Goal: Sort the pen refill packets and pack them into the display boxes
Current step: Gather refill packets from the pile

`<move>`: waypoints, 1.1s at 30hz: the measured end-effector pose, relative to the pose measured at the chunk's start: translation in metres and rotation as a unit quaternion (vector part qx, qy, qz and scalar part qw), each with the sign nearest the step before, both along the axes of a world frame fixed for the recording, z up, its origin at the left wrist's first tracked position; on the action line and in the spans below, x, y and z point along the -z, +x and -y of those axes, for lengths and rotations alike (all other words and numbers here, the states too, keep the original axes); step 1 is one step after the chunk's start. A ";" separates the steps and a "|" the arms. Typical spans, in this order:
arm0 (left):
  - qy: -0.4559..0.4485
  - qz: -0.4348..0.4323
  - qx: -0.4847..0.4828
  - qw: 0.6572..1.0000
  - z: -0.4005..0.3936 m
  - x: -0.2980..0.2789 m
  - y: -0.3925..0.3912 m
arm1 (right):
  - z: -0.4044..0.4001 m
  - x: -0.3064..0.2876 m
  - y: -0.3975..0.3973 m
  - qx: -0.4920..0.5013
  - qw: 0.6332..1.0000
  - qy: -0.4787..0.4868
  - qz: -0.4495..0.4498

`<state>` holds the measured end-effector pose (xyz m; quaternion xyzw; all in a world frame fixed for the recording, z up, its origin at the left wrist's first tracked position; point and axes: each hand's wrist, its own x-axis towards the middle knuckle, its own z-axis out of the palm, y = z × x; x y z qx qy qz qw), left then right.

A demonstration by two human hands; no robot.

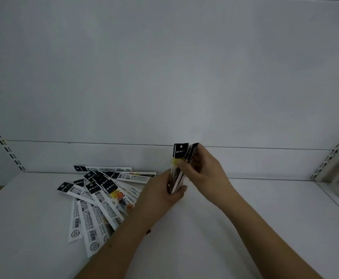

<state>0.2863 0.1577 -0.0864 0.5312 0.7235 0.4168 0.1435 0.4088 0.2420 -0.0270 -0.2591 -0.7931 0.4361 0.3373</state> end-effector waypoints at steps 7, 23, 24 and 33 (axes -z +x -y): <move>-0.030 -0.048 0.037 0.998 0.004 -0.004 0.005 | 0.002 0.002 -0.007 0.036 0.994 0.084 0.062; -0.017 0.052 0.091 0.994 0.012 -0.005 -0.010 | -0.014 -0.001 0.000 -0.083 0.991 0.052 0.092; -0.019 0.032 0.086 0.996 0.010 -0.002 -0.012 | -0.014 -0.001 0.000 -0.084 0.991 0.050 0.094; -0.026 -0.059 0.073 0.995 0.003 0.011 -0.007 | -0.012 0.004 0.004 -0.097 0.991 -0.058 0.070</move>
